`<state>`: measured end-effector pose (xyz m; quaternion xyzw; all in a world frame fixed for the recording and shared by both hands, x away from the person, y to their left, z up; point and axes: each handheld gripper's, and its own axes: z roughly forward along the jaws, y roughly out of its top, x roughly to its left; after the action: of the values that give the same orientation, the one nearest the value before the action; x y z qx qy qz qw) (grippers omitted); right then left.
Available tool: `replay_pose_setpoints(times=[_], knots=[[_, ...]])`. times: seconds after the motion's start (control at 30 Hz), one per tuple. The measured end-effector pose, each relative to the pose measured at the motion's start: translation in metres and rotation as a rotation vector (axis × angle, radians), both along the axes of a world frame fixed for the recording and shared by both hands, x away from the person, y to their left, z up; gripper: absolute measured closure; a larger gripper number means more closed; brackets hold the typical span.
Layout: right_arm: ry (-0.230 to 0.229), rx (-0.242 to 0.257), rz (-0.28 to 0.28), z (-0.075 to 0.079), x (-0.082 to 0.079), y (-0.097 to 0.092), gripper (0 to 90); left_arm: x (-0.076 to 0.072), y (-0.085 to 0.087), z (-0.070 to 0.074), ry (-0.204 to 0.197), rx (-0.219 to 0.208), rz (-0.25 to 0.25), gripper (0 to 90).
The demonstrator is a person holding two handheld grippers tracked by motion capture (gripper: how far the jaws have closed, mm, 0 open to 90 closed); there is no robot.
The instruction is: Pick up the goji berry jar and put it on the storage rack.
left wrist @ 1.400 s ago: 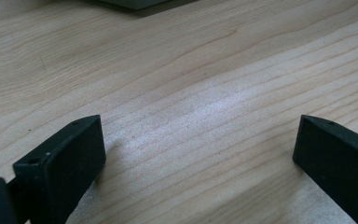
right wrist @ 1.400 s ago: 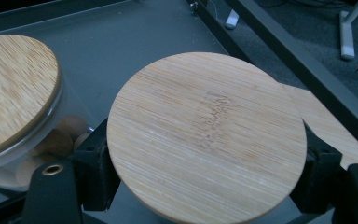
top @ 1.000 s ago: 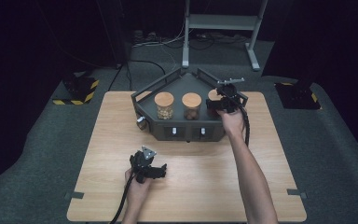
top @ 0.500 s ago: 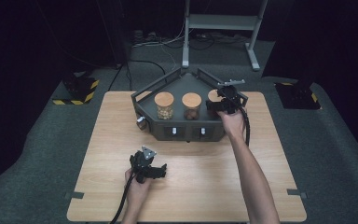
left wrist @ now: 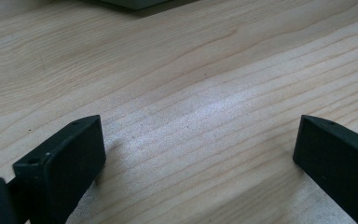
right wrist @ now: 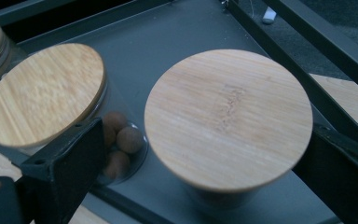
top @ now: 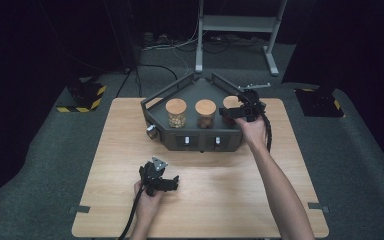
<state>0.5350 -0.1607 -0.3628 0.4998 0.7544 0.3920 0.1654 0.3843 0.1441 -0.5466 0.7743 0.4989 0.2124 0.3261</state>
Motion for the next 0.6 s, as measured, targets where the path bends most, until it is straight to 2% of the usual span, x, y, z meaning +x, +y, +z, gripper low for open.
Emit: replay_pose_setpoints(times=[0.27,0.37,0.4,0.5,0.6], knots=[[0.004,0.025,0.009,0.000,-0.005,-0.004,2.0,0.000,0.000,0.000,0.000,0.001,0.000,2.3],[0.061,0.074,0.019,-0.001,-0.004,-0.008,1.7,0.000,0.000,0.000,0.000,0.002,-0.001,2.3],[0.065,0.078,0.020,0.000,-0.005,-0.009,2.2,0.000,0.000,0.000,0.000,0.002,-0.001,2.3],[0.066,0.084,0.039,0.001,-0.011,-0.011,2.3,0.000,0.000,0.000,0.000,0.001,-0.001,2.3],[0.043,0.085,0.054,0.002,-0.017,-0.014,2.2,0.000,0.000,0.000,0.000,0.001,-0.001,2.3]])
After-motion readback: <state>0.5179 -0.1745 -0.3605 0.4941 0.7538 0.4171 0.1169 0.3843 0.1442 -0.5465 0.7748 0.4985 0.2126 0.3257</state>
